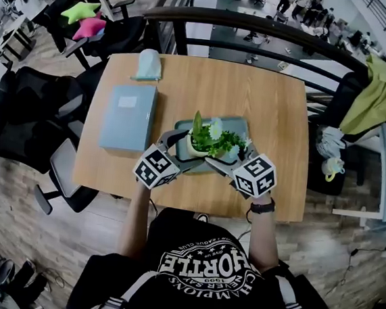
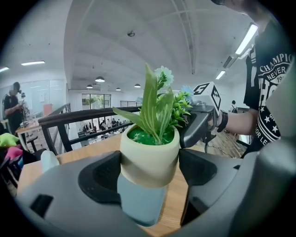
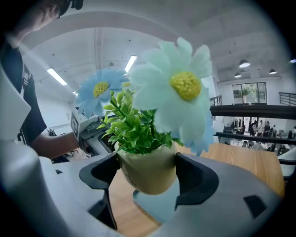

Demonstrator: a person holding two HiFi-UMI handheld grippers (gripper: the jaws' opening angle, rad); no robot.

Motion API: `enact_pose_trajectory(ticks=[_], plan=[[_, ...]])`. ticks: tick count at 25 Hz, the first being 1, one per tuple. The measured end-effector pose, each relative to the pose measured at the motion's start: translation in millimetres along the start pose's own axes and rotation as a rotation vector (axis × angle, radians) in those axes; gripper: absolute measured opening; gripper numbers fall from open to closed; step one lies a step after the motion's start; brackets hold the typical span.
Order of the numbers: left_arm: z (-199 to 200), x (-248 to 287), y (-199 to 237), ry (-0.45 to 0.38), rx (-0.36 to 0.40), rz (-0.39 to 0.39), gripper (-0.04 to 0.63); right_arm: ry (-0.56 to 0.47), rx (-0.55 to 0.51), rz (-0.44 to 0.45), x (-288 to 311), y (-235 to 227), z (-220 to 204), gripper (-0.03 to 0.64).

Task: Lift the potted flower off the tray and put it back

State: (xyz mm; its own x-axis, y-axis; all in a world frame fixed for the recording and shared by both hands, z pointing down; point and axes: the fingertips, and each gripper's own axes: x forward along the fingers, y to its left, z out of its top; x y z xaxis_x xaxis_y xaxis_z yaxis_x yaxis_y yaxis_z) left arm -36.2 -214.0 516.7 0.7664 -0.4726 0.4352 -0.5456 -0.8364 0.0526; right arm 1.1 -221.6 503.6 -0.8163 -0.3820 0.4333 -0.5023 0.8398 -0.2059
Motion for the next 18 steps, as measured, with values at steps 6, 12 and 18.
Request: enact_pose_trajectory(ticks=[6, 12, 18], plan=[[-17, 11, 29, 0.013, -0.018, 0.010, 0.404, 0.034, -0.001, 0.018, 32, -19, -6, 0.411], [-41, 24, 52, 0.074, -0.003, 0.026, 0.403, 0.048, -0.007, 0.019, 61, -35, -22, 0.411], [-67, 37, 63, 0.099, -0.032, 0.014, 0.403, 0.087, -0.008, 0.012, 82, -45, -42, 0.411]])
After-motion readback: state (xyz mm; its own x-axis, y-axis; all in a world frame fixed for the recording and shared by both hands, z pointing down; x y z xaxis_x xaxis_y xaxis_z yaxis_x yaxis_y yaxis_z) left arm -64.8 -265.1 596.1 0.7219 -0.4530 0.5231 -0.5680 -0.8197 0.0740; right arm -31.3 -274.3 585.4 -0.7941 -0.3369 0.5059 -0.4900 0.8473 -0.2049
